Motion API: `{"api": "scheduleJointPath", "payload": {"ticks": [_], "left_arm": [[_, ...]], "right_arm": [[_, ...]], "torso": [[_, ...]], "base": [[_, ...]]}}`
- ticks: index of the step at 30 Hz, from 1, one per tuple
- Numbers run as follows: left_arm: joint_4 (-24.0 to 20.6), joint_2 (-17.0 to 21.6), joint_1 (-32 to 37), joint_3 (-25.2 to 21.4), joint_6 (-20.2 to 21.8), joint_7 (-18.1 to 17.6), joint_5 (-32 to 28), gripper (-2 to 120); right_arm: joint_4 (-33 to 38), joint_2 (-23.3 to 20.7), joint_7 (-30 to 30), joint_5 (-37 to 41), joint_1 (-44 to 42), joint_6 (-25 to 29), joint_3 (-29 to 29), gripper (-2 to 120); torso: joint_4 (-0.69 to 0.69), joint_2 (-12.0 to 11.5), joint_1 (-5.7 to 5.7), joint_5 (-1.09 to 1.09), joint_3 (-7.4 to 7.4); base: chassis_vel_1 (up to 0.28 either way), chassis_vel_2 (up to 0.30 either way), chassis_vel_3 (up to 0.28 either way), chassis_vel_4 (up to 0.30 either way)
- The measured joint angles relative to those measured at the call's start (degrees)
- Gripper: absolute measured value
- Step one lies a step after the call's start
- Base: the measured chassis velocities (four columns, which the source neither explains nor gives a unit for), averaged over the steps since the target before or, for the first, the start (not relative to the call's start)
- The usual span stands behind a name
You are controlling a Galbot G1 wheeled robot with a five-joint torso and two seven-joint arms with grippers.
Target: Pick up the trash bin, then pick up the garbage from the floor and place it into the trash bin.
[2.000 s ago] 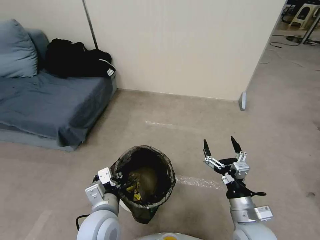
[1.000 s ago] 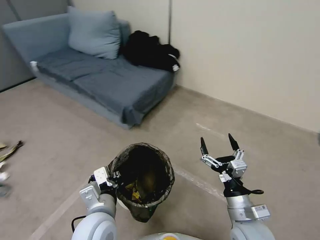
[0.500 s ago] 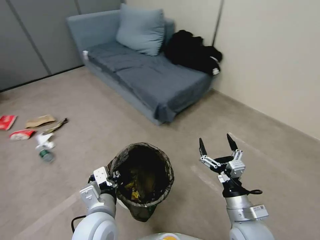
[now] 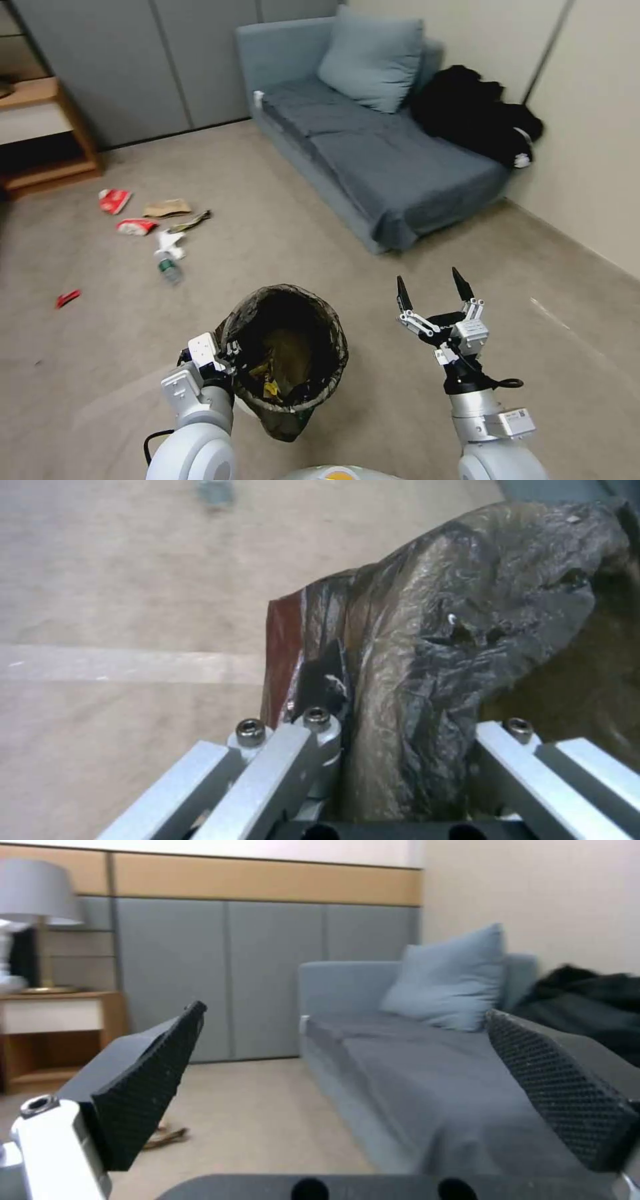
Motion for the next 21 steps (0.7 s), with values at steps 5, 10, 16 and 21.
{"api": "scheduleJointPath", "payload": {"ticks": [5, 10, 16, 21], "left_arm": [[0.07, -0.02, -0.10, 0.04, -0.05, 0.00, 0.04, 75], [0.16, -0.03, -0.21, 0.10, -0.09, 0.00, 0.05, 75], [0.25, 0.03, -0.36, 0.15, -0.10, 0.00, 0.16, 75], [0.32, 0.05, -0.37, 0.31, -0.10, -0.01, 0.30, 75]], "right_arm": [[-0.07, 0.07, -0.29, -0.03, -0.05, 0.00, -0.09, 100], [-0.03, 0.18, -0.31, -0.03, 0.01, -0.05, -0.07, 100], [0.11, 0.08, -0.32, -0.03, 0.03, -0.22, -0.06, 100], [0.34, 0.03, -0.40, -0.03, 0.16, -0.61, -0.16, 100]], "torso": [[0.00, 0.00, 0.00, 0.00, 0.00], [0.00, 0.00, 0.00, 0.00, 0.00], [0.00, 0.00, 0.00, 0.00, 0.00], [0.00, 0.00, 0.00, 0.00, 0.00]], "base": [[0.136, 0.126, 0.123, 0.121], [0.118, 0.127, 0.124, 0.129], [0.137, 0.135, 0.135, 0.130], [0.122, 0.129, 0.106, 0.117]]}}
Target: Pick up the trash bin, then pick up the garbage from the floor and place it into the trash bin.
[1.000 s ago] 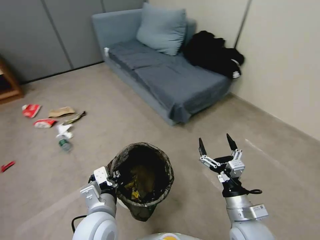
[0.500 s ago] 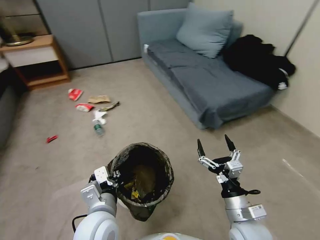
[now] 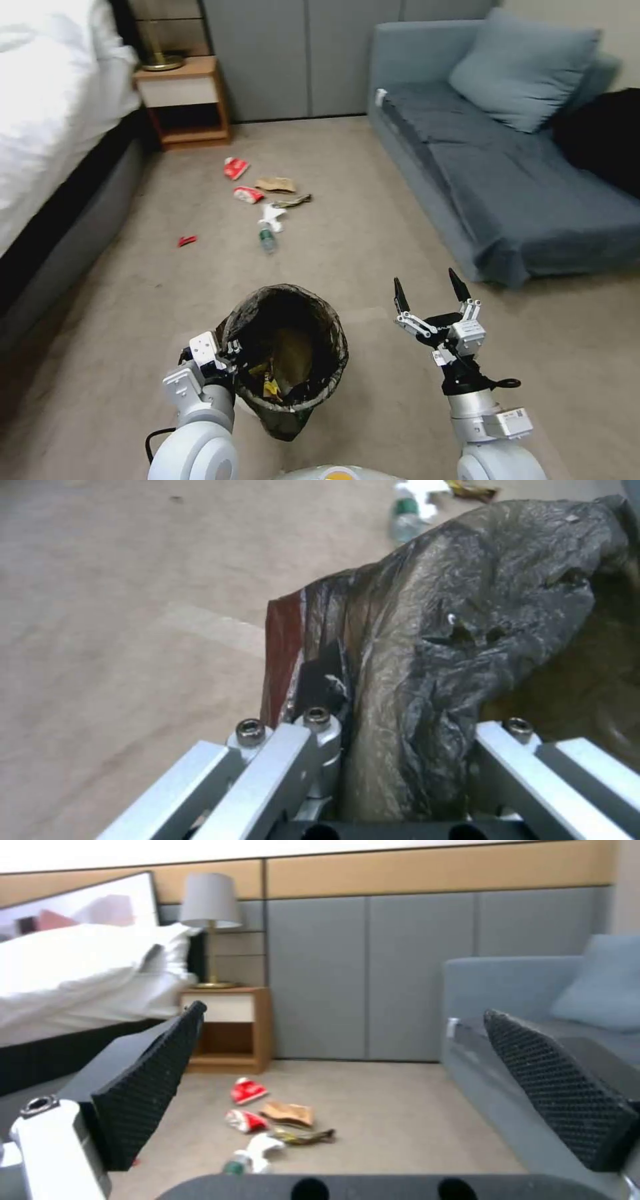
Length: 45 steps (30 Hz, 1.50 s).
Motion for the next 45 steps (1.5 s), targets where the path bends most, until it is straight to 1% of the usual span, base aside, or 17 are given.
{"api": "scheduleJointPath", "payload": {"ticks": [11, 13, 21, 28, 45], "left_arm": [[0.26, -0.04, -0.20, 0.04, 0.01, -0.01, 0.38, 75], [0.55, -0.11, -0.30, 0.06, -0.12, -0.01, 0.67, 75], [1.03, -0.29, -0.20, 0.40, -0.64, 0.61, 1.47, 75], [1.01, -0.15, -0.09, 0.44, -0.75, 0.80, 1.50, 75], [0.62, -0.18, 0.51, 0.86, -0.94, 1.71, 2.85, 75]], "right_arm": [[0.12, -0.02, -0.08, -0.03, 0.03, -0.12, -0.04, 100], [0.13, -0.01, -0.16, -0.04, -0.04, -0.10, -0.03, 100], [0.29, 0.34, -0.52, -0.18, -0.30, 0.09, -0.14, 100], [0.69, 0.44, -0.73, -0.33, -0.62, 0.29, -0.11, 100], [0.33, 0.69, -1.07, -0.88, -0.91, 0.95, 0.23, 100]], "torso": [[0.00, 0.00, 0.00, 0.00, 0.00], [0.02, 0.00, 0.00, 0.00, 0.00], [0.01, 0.00, 0.00, 0.00, 0.00], [-0.01, 0.00, 0.00, 0.00, 0.00], [0.00, 0.00, 0.00, 0.00, 0.00]], "base": [[0.126, 0.124, 0.134, 0.135], [0.150, 0.126, 0.132, 0.143], [0.093, 0.081, 0.087, 0.095], [0.000, 0.000, 0.000, 0.000], [0.000, 0.000, 0.000, 0.000]]}}
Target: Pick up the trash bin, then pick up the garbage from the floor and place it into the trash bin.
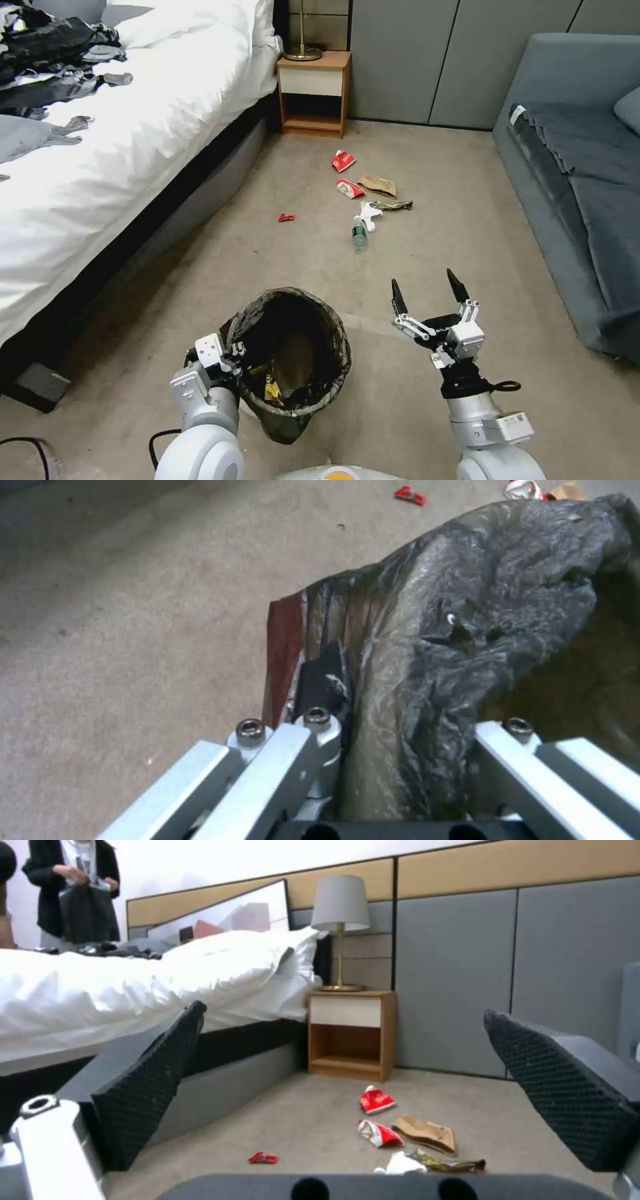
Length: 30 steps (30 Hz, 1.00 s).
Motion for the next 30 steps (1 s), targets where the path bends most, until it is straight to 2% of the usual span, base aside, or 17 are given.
{"api": "scheduleJointPath", "payload": {"ticks": [6, 15, 18, 20, 21, 22, 24, 25, 27, 30], "left_arm": [[-0.03, 0.00, 0.05, -0.09, -0.27, 0.00, 0.22, 75], [-0.03, -0.04, -0.01, -0.24, -0.61, -0.04, 0.50, 75], [-0.03, -0.05, -0.03, -0.25, -0.63, -0.06, 0.55, 75], [-0.02, -0.08, -0.06, -0.23, -0.64, -0.08, 0.61, 75], [-0.04, -0.12, -0.02, -0.17, -0.64, -0.08, 0.64, 75], [-0.04, -0.12, -0.03, -0.22, -0.64, -0.09, 0.71, 75], [-0.06, -0.14, 0.02, -0.20, -0.64, -0.10, 0.77, 75], [-0.11, -0.14, 0.03, -0.21, -0.64, -0.11, 0.79, 75], [-0.16, -0.13, 0.07, -0.20, -0.64, -0.11, 0.79, 75], [-0.24, -0.09, 0.06, -0.29, -0.64, -0.12, 0.79, 75]], "right_arm": [[-0.20, 0.03, -0.05, -0.06, 0.02, 0.06, 0.00, 100], [-0.30, 0.09, 0.22, -0.11, 0.18, 0.00, -0.10, 100], [-0.30, 0.05, 0.26, -0.09, 0.23, -0.05, -0.10, 100], [-0.30, 0.02, 0.27, -0.08, 0.26, -0.06, -0.07, 100], [-0.30, -0.01, 0.28, -0.05, 0.24, -0.06, -0.06, 100], [-0.30, -0.03, 0.29, -0.03, 0.22, -0.06, -0.06, 100], [-0.30, -0.08, 0.29, -0.02, 0.20, -0.07, -0.06, 100], [-0.29, -0.18, 0.30, 0.03, 0.15, -0.07, 0.00, 100], [-0.23, -0.25, 0.30, 0.06, 0.17, -0.07, 0.07, 100], [-0.12, -0.30, 0.30, 0.08, 0.15, -0.08, 0.12, 100]], "torso": [[0.00, 0.00, 0.00, 0.00, -0.01], [0.00, 0.00, 0.00, -0.02, 0.00], [0.01, 0.00, 0.00, 0.02, 0.00], [-0.02, 0.00, 0.00, -0.03, 0.00], [0.01, 0.00, 0.00, 0.04, 0.00], [0.00, 0.00, 0.00, -0.01, 0.00], [0.01, 0.01, 0.00, 0.03, 0.00], [-0.02, 0.00, 0.01, -0.04, 0.00], [0.02, 0.00, 0.01, 0.04, 0.00], [0.01, 0.00, 0.01, -0.02, 0.00]], "base": [[-0.045, 0.035, 0.030, -0.037], [-0.167, 0.180, 0.184, -0.178], [-0.247, 0.246, 0.237, -0.235], [-0.268, 0.265, 0.269, -0.254], [-0.290, 0.268, 0.268, -0.267], [-0.290, 0.304, 0.292, -0.267], [-0.304, 0.304, 0.294, -0.286], [-0.336, 0.306, 0.295, -0.328], [-0.336, 0.329, 0.314, -0.328], [-0.335, 0.347, 0.339, -0.333]]}}
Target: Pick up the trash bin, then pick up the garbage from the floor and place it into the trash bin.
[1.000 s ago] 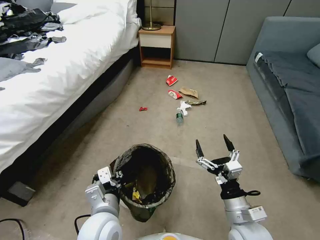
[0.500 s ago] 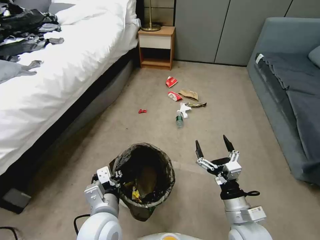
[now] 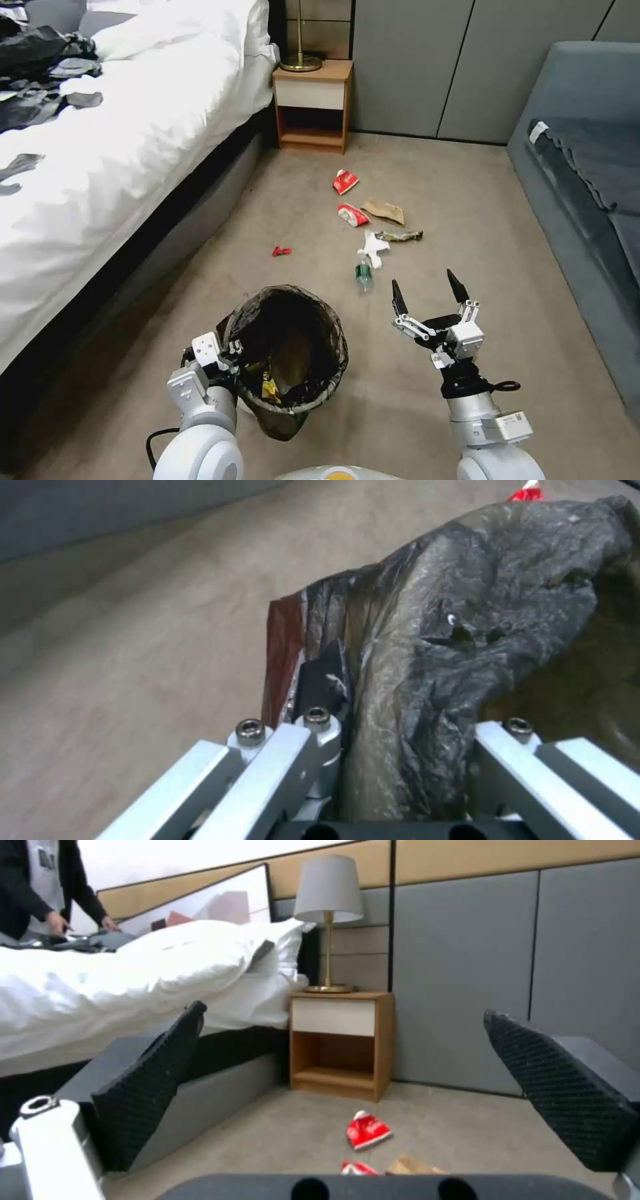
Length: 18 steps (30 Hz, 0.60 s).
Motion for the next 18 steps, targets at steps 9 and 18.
{"api": "scheduleJointPath", "payload": {"ticks": [9, 18], "left_arm": [[0.00, 0.16, -0.20, 0.01, 0.00, -0.05, -0.12, 75], [-0.10, 0.27, -0.37, -0.28, 0.02, -0.07, -0.33, 75]], "right_arm": [[-0.12, 0.07, 0.01, 0.04, 0.60, 0.67, -0.44, 100], [-0.22, 0.06, -0.04, -0.16, 0.97, 0.85, -0.62, 100]], "torso": [[-0.01, 0.00, 0.01, 0.01, 0.01], [-0.01, 0.00, 0.00, 0.03, -0.01]], "base": [[-0.306, 0.310, 0.309, -0.309], [-0.045, 0.046, 0.050, -0.052]]}}
